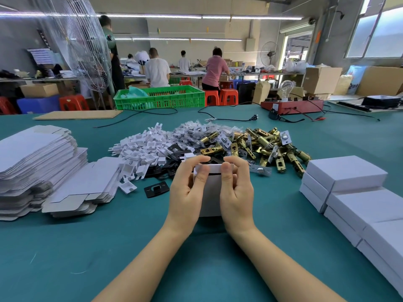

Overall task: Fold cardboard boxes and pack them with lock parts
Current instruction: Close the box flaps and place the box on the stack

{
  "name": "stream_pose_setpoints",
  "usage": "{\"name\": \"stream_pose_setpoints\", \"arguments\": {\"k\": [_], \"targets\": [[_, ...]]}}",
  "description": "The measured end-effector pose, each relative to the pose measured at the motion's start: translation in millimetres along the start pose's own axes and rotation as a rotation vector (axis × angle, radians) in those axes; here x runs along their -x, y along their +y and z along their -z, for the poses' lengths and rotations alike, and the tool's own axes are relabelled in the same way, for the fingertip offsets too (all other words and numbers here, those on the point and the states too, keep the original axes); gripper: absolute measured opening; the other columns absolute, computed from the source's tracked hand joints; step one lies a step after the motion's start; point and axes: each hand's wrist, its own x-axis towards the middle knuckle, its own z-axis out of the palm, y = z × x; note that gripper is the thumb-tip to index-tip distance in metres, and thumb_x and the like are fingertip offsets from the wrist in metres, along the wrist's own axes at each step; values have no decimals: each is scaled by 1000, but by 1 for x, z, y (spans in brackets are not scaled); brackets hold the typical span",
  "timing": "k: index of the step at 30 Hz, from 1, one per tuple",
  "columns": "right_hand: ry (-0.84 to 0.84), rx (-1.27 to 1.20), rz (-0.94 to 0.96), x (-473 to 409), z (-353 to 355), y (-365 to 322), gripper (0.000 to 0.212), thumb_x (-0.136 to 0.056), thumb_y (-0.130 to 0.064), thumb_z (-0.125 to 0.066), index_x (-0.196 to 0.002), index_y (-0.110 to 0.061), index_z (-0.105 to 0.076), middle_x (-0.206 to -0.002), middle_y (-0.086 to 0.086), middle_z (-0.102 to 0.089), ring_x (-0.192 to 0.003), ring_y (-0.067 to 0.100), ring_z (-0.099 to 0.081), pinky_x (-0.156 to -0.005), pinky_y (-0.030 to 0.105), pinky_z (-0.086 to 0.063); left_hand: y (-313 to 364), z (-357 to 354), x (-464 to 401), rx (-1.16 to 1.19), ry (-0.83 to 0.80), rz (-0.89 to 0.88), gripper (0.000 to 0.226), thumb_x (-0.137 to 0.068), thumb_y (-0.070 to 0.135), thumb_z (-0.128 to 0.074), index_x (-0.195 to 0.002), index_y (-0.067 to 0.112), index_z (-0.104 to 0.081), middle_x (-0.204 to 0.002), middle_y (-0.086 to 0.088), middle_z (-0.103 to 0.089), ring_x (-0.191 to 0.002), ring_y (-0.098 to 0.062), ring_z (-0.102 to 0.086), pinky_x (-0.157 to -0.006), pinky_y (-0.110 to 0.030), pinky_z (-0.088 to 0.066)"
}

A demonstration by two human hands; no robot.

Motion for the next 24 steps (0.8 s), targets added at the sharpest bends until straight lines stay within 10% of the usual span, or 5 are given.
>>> {"name": "stream_pose_setpoints", "arguments": {"k": [24], "targets": [[-15, 51, 35, -2, 2, 4, 7, -97, -33, -44, -92, -34, -49, -80, -8, -53, -69, 9, -49, -66, 21, -38, -1, 6, -1, 56, -45, 19, 16, -91, 23, -54, -97, 24, -68, -95, 5, -68, -87, -5, -60, -77, -15, -45]]}}
